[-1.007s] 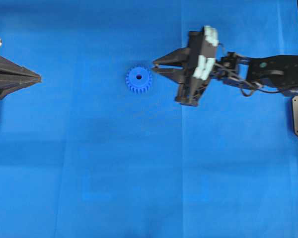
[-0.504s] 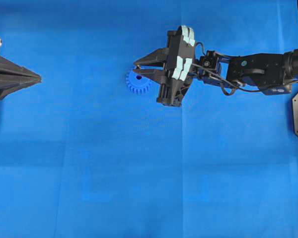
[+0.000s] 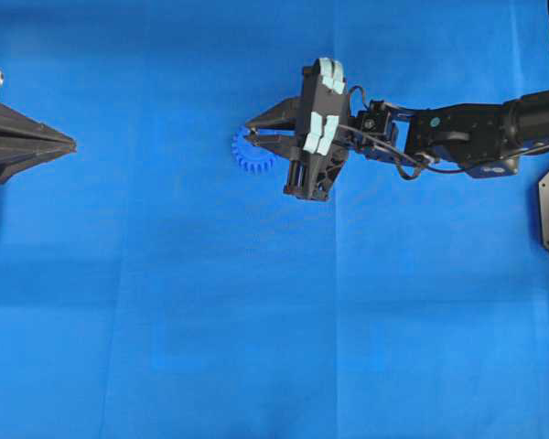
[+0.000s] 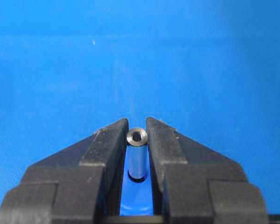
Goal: Insert the shaft placed at a random location into the center hole of the small gear at another random location.
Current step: 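Carry the shaft left over the blue gear's center hole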
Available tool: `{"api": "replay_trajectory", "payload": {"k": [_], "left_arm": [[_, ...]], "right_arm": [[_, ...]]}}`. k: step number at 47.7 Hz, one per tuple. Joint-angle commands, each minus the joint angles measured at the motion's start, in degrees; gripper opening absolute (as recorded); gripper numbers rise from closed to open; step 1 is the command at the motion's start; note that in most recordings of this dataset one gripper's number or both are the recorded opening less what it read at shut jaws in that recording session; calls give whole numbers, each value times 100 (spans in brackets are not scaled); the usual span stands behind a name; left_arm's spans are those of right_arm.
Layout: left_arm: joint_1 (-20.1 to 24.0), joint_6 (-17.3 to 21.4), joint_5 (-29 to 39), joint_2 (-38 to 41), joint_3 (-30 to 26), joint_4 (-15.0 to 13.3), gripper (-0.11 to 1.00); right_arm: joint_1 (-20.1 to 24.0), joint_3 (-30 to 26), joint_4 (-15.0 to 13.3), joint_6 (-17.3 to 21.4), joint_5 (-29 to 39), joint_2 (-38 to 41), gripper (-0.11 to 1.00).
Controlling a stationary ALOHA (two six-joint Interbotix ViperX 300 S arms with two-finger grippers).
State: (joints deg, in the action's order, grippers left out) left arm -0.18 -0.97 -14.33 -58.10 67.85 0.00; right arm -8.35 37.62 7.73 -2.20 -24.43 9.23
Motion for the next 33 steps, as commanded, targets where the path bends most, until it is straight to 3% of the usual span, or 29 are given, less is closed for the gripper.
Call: {"api": "replay_trajectory", "payload": {"k": [1, 33], "left_arm": [[-9, 0, -26, 26, -62, 9, 0], [-9, 0, -9, 26, -53, 9, 0]], "right_arm": [[0, -149, -9, 0, -70, 9, 3], [-9, -158, 18, 26, -158, 343, 3]]}}
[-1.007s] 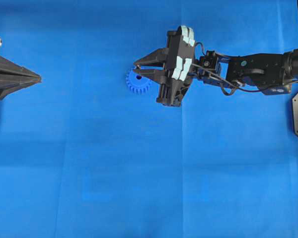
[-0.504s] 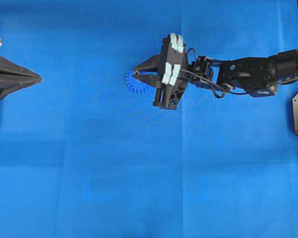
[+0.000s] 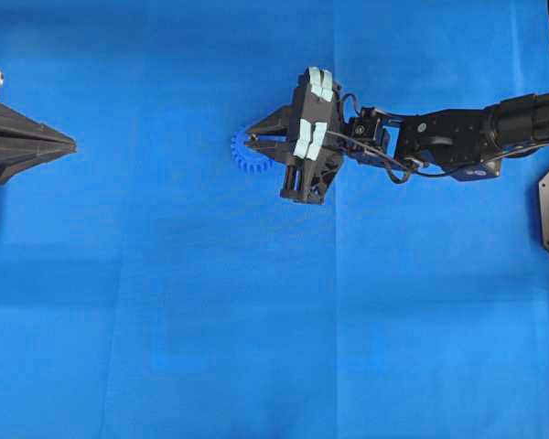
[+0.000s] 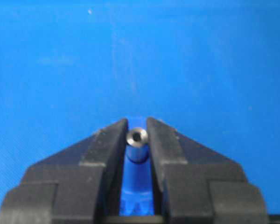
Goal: Insert the shaft placed at a random location into the center hole of the small gear at another random location.
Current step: 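Lower the shaft into the gear's center hole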
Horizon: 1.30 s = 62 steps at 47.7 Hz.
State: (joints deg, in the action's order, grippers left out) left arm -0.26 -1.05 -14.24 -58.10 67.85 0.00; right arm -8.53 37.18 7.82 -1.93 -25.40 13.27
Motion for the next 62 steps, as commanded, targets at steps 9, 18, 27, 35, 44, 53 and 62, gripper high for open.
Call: {"api": "replay_trajectory", "payload": {"k": [9, 18, 27, 35, 44, 53, 62], "left_arm": [[0, 9, -18, 18, -53, 9, 0], [0, 9, -18, 18, -53, 9, 0], [0, 9, -18, 26, -53, 9, 0], [0, 9, -9, 26, -53, 9, 0], [0, 9, -9, 18, -44, 9, 0], [0, 9, -9, 26, -35, 9, 0], [0, 9, -9, 18, -35, 9, 0]], "right_arm": [[9, -114, 35, 9, -88, 53, 3], [9, -114, 26, 9, -105, 105, 3], [9, -105, 35, 9, -105, 105, 3], [9, -97, 35, 9, -114, 105, 3], [9, -105, 35, 9, -105, 105, 4], [9, -105, 35, 18, -79, 105, 22], [9, -123, 35, 26, -88, 97, 78]]}}
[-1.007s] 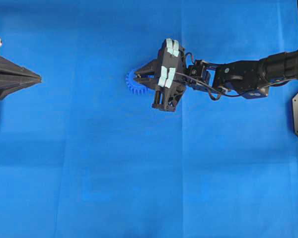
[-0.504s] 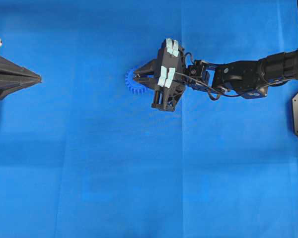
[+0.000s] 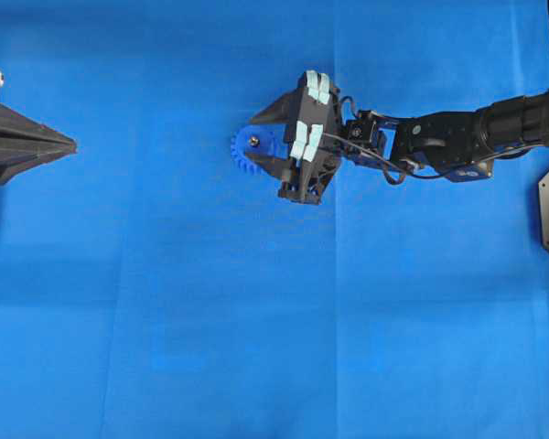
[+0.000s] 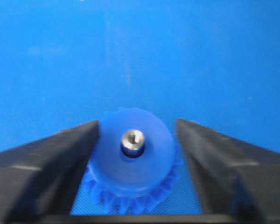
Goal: Insert the shaft placed at a random location into the center hole of the small gear at another random location.
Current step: 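Lower the shaft into the gear's center hole, then open the right gripper to release the shaft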
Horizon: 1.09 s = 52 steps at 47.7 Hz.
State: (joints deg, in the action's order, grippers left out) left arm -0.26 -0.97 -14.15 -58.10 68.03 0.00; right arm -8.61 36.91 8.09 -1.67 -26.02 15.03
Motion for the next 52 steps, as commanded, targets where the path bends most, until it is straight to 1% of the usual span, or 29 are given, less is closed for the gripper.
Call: {"api": "replay_trajectory", "payload": {"k": [1, 3, 11, 22, 35, 52], "left_arm": [[0, 0, -18, 26, -53, 9, 0], [0, 0, -18, 18, -53, 9, 0], [0, 0, -18, 18, -44, 9, 0], [0, 0, -18, 18, -44, 9, 0], [0, 0, -18, 18, -35, 9, 0], [0, 0, -18, 18, -35, 9, 0]], "right_arm": [[18, -97, 0, 0, -35, -79, 83], [18, -105, 9, 0, -35, -79, 87], [18, -88, 9, 0, -18, -141, 81], [18, -62, 0, -18, 97, -571, 81], [18, -53, -26, -35, 483, -1257, 81], [35, -18, -26, -35, 598, -1450, 81]]}}
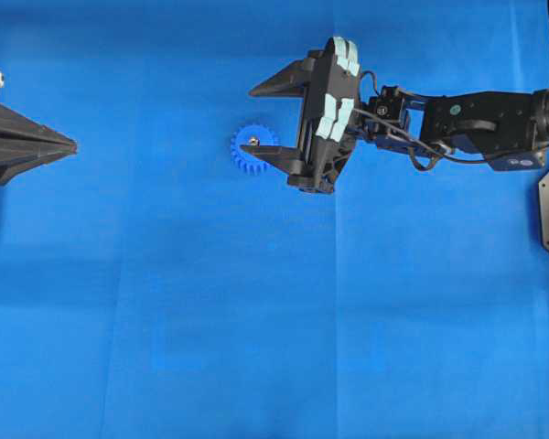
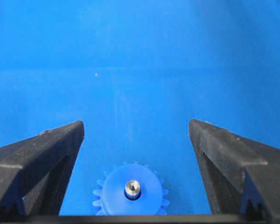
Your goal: Insert the shaft placed at a random location into the center hole of the small gear at another random location.
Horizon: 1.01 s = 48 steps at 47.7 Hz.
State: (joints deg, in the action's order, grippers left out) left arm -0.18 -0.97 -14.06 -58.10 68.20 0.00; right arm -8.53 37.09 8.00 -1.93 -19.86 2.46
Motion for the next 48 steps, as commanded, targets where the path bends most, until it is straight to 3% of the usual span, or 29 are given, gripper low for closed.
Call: {"api": "replay_trajectory", "payload": {"k": [1, 11, 48], "left_arm": [[-9, 0, -26, 26, -53, 9, 0], [-9, -9, -26, 18, -53, 9, 0], [-9, -9, -26, 18, -53, 9, 0]], "right_arm": [[26, -26, -18, -9, -18, -202, 81], [44, 281, -18, 0, -18, -475, 81], [62, 2303, 9, 62, -18, -2549, 81]]}}
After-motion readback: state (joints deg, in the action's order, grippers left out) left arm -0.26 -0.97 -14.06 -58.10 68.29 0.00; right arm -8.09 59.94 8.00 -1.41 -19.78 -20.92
